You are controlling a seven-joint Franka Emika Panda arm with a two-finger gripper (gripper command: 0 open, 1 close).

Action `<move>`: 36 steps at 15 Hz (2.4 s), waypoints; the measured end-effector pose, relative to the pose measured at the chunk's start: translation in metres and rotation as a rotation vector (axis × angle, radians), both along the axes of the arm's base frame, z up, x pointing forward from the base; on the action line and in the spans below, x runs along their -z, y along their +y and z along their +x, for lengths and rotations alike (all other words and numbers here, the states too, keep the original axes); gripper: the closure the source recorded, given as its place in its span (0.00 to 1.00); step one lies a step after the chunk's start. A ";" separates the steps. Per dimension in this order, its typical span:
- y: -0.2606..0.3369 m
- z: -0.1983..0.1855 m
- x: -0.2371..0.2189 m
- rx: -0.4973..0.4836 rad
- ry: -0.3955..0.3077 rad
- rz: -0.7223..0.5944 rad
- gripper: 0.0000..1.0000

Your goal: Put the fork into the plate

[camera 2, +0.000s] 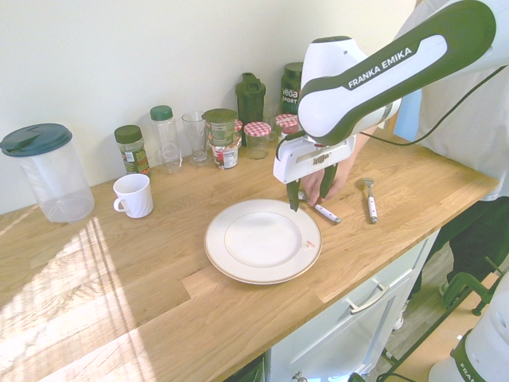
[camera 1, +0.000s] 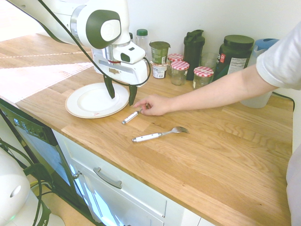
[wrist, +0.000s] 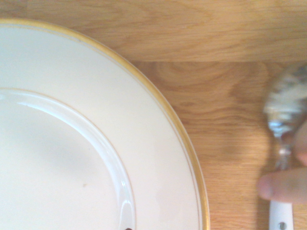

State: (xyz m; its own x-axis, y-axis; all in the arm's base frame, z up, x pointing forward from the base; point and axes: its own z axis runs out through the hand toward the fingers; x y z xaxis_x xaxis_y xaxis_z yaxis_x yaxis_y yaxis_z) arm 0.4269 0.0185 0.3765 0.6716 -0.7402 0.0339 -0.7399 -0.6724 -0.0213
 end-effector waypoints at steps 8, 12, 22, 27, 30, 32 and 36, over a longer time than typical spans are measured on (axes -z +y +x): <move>-0.029 -0.022 0.010 0.276 -0.029 0.085 0.00; -0.049 -0.052 0.011 0.505 -0.078 0.102 0.00; -0.117 -0.064 0.009 0.799 -0.084 0.143 0.00; -0.146 -0.071 0.018 0.854 -0.069 0.160 0.00; -0.154 -0.073 0.023 0.877 -0.063 0.157 0.00; -0.161 -0.073 0.028 0.885 -0.067 0.149 0.00; -0.165 -0.072 0.037 0.872 -0.061 0.141 1.00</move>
State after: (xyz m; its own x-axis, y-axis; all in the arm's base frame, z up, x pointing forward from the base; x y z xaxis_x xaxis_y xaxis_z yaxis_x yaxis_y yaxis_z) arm 0.3546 -0.1464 0.3392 -0.1335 -0.9879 -0.0793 -0.9828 0.1422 -0.1178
